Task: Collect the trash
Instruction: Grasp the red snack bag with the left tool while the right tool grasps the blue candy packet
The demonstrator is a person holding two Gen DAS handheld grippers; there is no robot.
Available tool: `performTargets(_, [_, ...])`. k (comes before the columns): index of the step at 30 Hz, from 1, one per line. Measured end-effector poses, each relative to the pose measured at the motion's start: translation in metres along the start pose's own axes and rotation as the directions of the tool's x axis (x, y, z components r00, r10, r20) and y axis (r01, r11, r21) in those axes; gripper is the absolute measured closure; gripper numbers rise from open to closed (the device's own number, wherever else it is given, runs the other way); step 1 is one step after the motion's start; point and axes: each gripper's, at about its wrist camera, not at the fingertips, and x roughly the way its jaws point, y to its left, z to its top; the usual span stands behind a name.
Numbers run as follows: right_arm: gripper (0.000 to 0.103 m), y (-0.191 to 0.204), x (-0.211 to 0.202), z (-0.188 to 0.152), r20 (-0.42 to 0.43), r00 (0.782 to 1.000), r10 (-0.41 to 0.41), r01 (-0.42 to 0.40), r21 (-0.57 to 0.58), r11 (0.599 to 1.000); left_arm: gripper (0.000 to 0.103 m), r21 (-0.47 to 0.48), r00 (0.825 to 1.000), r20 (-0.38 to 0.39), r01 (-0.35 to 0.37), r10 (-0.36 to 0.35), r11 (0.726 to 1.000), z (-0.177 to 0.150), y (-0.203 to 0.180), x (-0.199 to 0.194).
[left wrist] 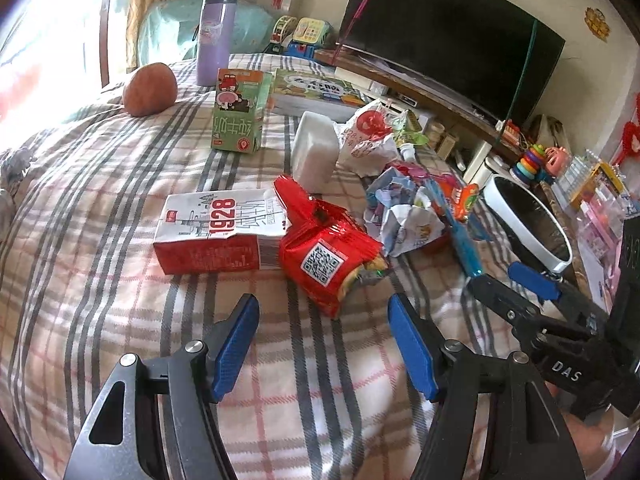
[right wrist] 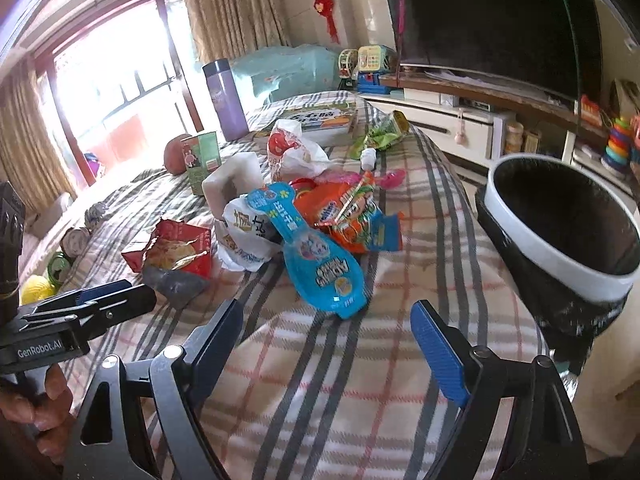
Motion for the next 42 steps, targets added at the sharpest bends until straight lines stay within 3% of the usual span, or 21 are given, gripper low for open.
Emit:
performTargets(6, [0.035,0.007,0.020,0.010,-0.029,0.998,-0.053,0.051,-0.080,0.996,0.039,0.012,1.000,-0.001,-0.017,0.017,1.000,0.007,0.001,0.016])
performTargets(9, [0.048,0.008,0.031,0.014,-0.054,0.996,-0.066,0.060,-0.095,0.994,0.059,0.016,1.000,-0.013,-0.007,0.008,1.000,0.008,0.001,0.024])
performTargets(11, [0.063,0.008,0.034,0.015,-0.063,0.996,-0.066,0.060,-0.099,0.993,0.082,0.017,1.000,-0.030,0.009,-0.009,1.000,0.008,0.001,0.029])
performTargets(14, [0.063,0.006,0.032,0.015,-0.050,0.997,-0.065,0.060,-0.092,0.994,0.093,0.030,0.999,-0.031,0.019,-0.018,0.999,0.006,0.000,0.030])
performTargets(27, [0.064,-0.015,-0.001,-0.002,-0.029,0.999,0.035,-0.033,0.066,0.997,0.098,0.106,0.995,0.036,0.086,-0.090,0.991,0.000,-0.020,-0.005])
performTargets(42, [0.065,-0.050,-0.036,-0.010,0.019,1.000,0.008,-0.012,0.173,0.985,0.100,0.191,0.978,0.045,0.192,-0.204,0.963,0.003,-0.057,-0.018])
